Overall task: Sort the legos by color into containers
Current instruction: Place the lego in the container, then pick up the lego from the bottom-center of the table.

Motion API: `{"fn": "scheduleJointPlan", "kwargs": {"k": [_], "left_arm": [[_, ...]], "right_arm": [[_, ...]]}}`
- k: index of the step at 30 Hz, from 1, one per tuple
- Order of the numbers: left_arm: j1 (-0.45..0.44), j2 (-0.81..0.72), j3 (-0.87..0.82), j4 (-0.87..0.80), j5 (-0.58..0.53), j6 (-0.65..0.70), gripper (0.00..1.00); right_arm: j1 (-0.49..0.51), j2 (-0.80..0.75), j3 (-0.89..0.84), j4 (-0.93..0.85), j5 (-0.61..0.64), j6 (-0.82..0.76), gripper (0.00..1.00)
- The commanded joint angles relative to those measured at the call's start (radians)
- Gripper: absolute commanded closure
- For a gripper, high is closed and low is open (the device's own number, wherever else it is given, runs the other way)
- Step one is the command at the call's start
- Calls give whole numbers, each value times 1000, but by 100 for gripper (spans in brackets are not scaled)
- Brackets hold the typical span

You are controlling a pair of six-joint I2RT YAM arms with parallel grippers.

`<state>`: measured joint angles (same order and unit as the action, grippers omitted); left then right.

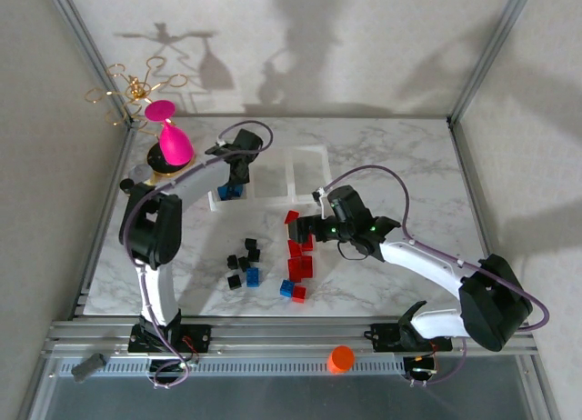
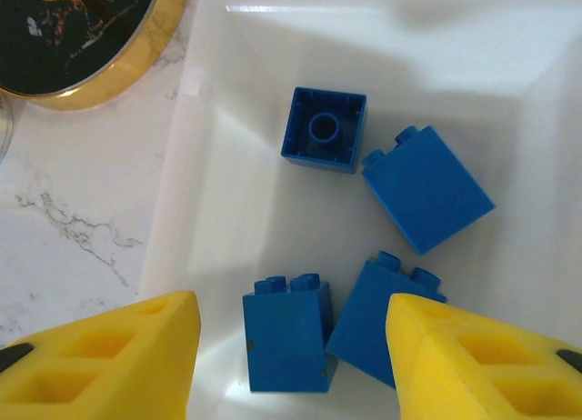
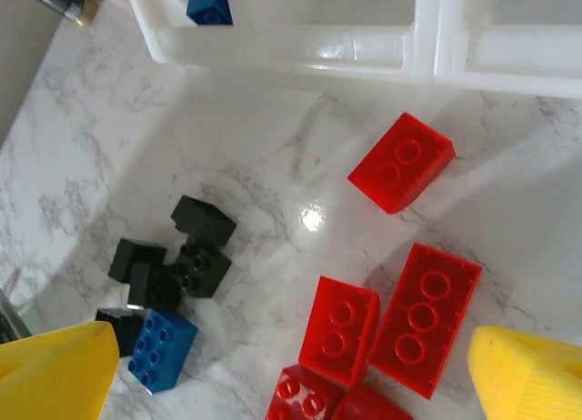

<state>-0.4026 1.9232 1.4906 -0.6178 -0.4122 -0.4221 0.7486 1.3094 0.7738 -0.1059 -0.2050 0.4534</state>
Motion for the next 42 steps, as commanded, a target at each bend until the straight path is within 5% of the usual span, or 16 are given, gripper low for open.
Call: {"fn": "scheduleJointPlan", "kwargs": {"k": [1, 12, 25, 30, 42], "left_arm": [[-12, -128, -34, 1, 46, -27, 43], [-86, -517, -384, 144, 223, -129, 35], [-113, -909, -726, 124, 411, -225, 11], [-114, -1007, -794, 88, 432, -261, 0], [-118, -1150, -844, 23, 458, -330, 0]], "right_arm": [[34, 19, 62, -87, 28, -62, 1], [196, 108, 171, -317, 92, -180, 1], [428, 224, 238, -421, 202, -265, 8], [474, 270, 272, -453, 234, -289, 15], [545, 370, 307, -502, 305, -317, 29]]}}
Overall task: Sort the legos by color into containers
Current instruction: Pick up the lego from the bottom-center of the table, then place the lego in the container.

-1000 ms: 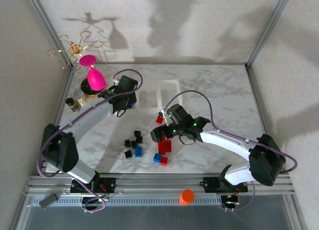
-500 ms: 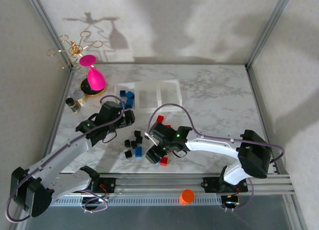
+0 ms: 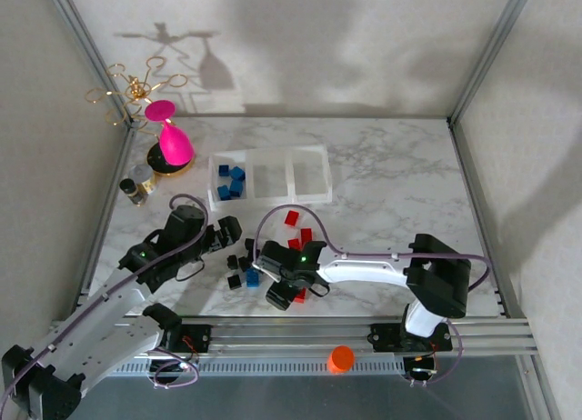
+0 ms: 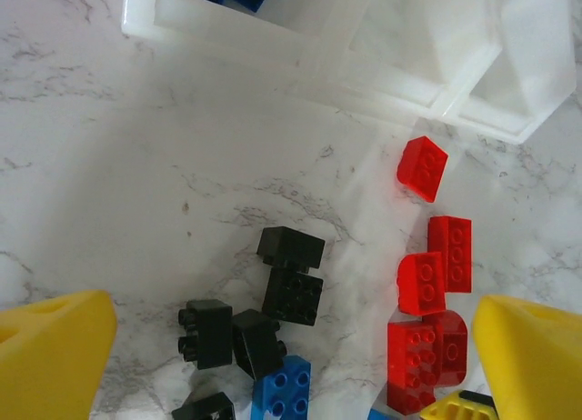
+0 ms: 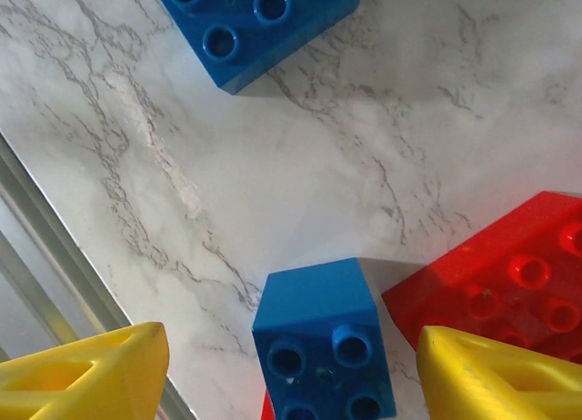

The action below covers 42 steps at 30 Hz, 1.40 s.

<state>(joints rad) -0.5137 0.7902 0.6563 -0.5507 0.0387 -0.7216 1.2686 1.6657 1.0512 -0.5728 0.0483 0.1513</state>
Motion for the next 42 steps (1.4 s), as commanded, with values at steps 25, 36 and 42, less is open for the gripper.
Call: {"fn": "scheduleJointPlan", "kwargs": {"k": [25, 36, 42], "left_arm": [[-6, -20, 37, -75, -49, -28, 0], [-2, 16, 184, -117, -138, 25, 0], [7, 36, 244, -107, -183, 28, 0]], "right_arm": [[21, -18, 57, 27, 62, -25, 68], [-137, -73, 164, 164, 45, 34, 68], [-232, 42, 297, 276, 37, 44, 68]]}}
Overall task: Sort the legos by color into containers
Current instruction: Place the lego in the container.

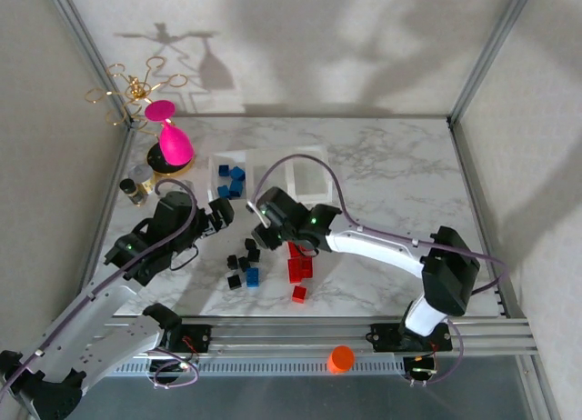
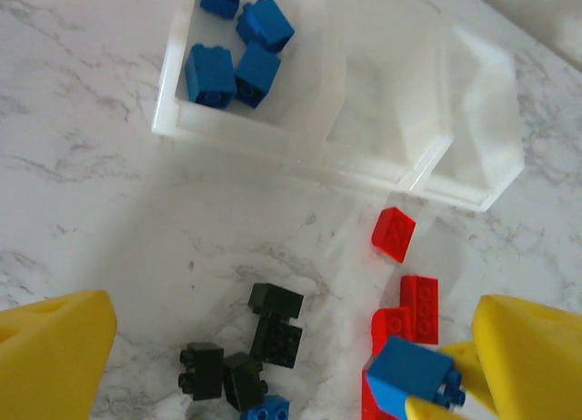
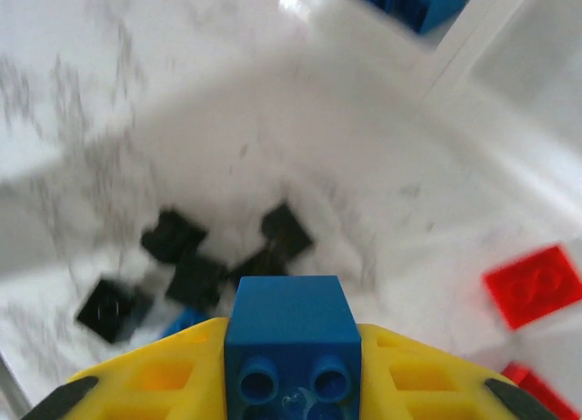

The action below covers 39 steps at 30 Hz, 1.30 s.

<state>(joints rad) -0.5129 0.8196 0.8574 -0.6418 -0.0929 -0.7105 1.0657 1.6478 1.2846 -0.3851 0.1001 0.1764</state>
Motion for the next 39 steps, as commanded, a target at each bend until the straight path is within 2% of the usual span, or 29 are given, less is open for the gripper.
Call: {"fn": "scheduleJointPlan", "kwargs": {"k": [1, 5, 14, 18, 21, 26, 28, 31, 34, 39], "left_arm": [[8, 10, 52, -11, -57, 14, 0], [16, 23, 66, 17, -80, 9, 0], [46, 52, 75, 50, -164, -28, 0], [59, 68, 75, 69, -181, -50, 0], [60, 80, 65, 93, -152, -69, 0], [60, 92, 54, 92, -161, -87, 0], [60, 87, 50, 101, -155, -91, 0], [60, 87, 53, 104, -149, -87, 0], [60, 96, 69, 89, -143, -87, 0], [60, 84, 59, 88, -118, -96, 0]], "right_arm": [[-40, 88, 89, 111, -12, 14, 68], [-71, 170, 113, 274, 27, -29, 68], [-138, 378, 287, 400, 11, -93, 66], [-166, 476, 383, 378, 5, -101, 66], [-168, 521, 419, 381, 16, -154, 65], [-185, 599, 489, 395, 33, -175, 62], [-189, 633, 545, 368, 37, -177, 57], [-188, 658, 614, 334, 19, -182, 42], [-188, 637, 626, 318, 14, -171, 40], [-187, 523, 532, 339, -36, -149, 35]]}}
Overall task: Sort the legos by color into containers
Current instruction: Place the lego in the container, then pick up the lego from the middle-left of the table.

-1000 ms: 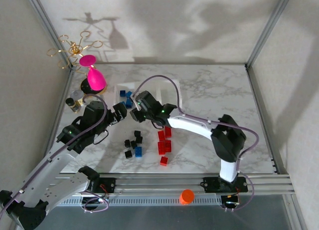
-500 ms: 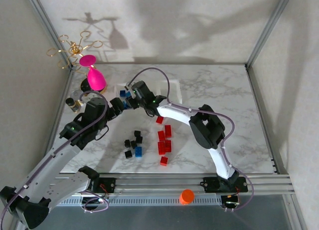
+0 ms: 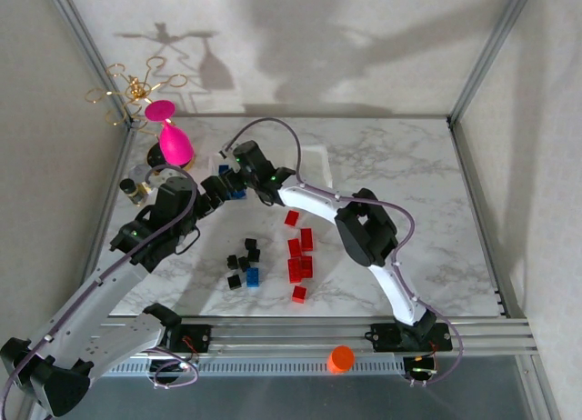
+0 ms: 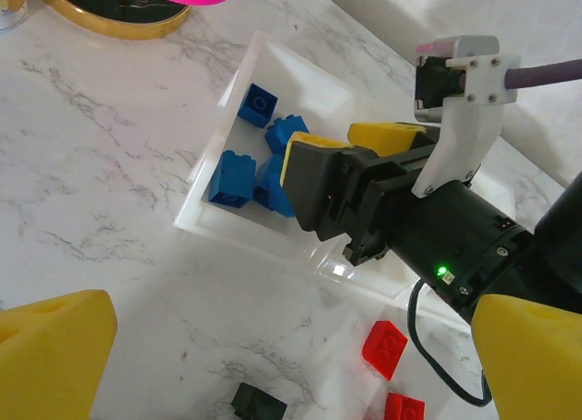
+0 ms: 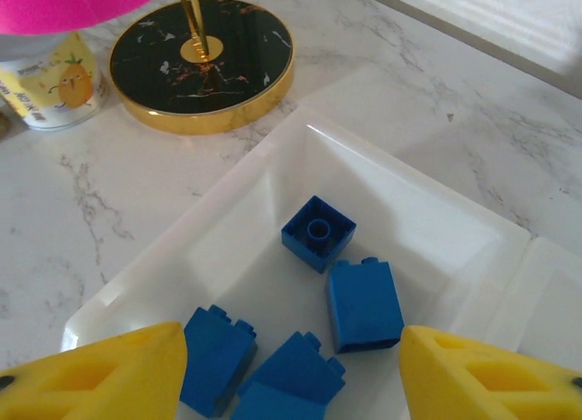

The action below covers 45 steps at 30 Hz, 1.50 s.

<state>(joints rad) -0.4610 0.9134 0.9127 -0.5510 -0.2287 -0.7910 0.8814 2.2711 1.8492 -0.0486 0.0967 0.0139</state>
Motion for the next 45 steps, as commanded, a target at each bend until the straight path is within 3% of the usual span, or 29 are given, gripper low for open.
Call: {"fn": "scheduleJointPlan", "kwargs": {"k": [1, 10, 17, 28, 38, 45], "left_arm": [[7, -12, 2, -5, 21, -19, 0], [-39, -40, -34, -46, 80, -36, 0], [-158, -47, -105, -90, 95, -78, 0], [-347, -17, -213, -94, 142, -208, 8], [-528, 197, -202, -41, 100, -273, 21], [-576, 344, -181, -33, 79, -271, 28]], "right_arm": [[-3, -124, -48, -1, -37, 20, 35], [-7, -405, -348, -26, -40, 98, 27], [-6, -629, -627, -63, -135, 180, 21], [-24, -877, -869, -256, -258, 269, 5], [-46, -1035, -1004, -324, -320, 336, 1], [-87, -1096, -1045, -318, -365, 376, 1]]}}
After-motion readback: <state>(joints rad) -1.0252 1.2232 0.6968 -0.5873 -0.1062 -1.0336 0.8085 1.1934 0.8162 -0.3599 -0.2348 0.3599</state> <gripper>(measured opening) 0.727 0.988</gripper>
